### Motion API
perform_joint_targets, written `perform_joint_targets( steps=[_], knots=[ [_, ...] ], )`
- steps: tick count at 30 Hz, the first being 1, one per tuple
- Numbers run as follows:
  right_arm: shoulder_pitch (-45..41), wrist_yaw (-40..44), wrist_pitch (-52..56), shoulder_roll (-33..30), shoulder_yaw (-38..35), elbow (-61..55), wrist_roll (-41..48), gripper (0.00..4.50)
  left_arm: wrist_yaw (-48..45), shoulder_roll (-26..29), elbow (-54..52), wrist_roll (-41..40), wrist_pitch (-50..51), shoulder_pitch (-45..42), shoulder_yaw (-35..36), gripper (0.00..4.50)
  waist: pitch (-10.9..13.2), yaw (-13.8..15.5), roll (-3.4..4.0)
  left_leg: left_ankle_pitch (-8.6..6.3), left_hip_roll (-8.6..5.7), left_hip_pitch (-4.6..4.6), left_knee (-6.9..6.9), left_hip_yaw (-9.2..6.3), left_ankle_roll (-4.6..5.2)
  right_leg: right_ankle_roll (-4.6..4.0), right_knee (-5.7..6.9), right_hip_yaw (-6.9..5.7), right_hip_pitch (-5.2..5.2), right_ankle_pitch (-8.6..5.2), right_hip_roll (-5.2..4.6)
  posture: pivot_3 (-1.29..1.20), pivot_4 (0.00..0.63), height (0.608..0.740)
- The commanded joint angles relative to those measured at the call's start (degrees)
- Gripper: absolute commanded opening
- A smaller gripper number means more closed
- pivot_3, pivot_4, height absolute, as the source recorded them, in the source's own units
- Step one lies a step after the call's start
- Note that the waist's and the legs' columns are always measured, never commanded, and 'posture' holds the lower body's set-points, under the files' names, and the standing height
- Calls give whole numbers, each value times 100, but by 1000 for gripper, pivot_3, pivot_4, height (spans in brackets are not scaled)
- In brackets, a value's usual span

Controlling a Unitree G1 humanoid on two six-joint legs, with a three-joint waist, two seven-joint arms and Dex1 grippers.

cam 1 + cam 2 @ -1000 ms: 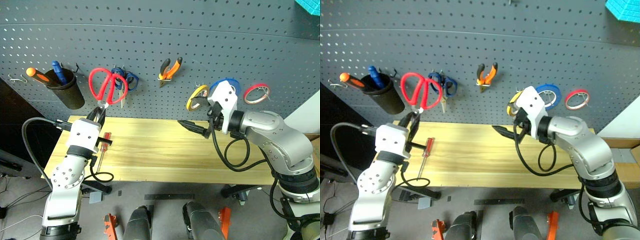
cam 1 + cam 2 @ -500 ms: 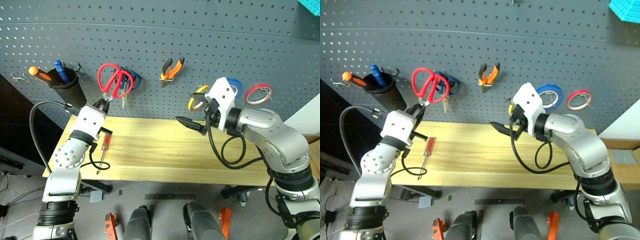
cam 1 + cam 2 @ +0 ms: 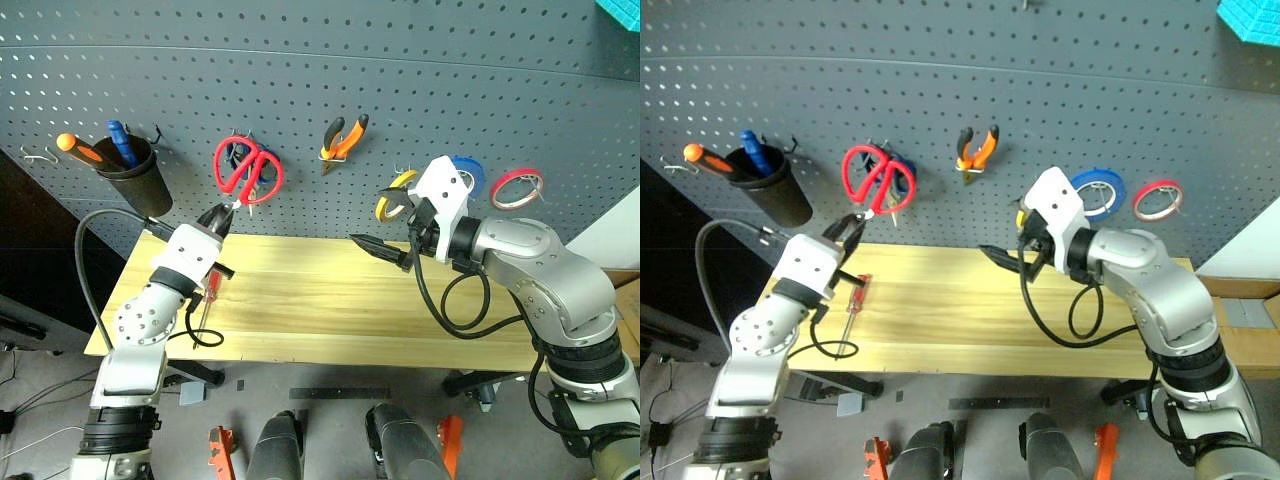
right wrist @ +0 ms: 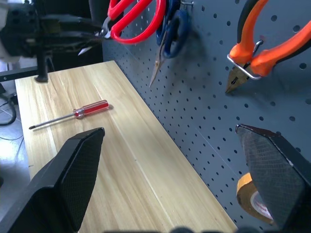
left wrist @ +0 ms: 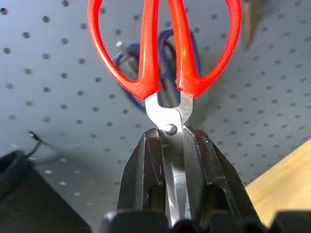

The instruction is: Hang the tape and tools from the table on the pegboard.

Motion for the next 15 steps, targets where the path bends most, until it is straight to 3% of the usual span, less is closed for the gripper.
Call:
perform_joint_targets(
  steps=[1, 15],
  knots=[
    [-18, -8, -15, 5, -115, -237, 45, 4500, 95, -10, -287, -29, -66, -77, 92, 237, 0, 0, 0, 0, 0, 0, 0, 0, 0, 0, 0, 0, 0, 0, 0, -118, 198, 740],
    [-105, 24, -32, 64, -43, -180, 20, 4500, -49, 221, 695, 38, 183, -721, 15, 237, 0, -5, 0, 0, -1, 0, 2, -1, 0, 0, 2, -3, 0, 0, 2, -122, 198, 740]
  ],
)
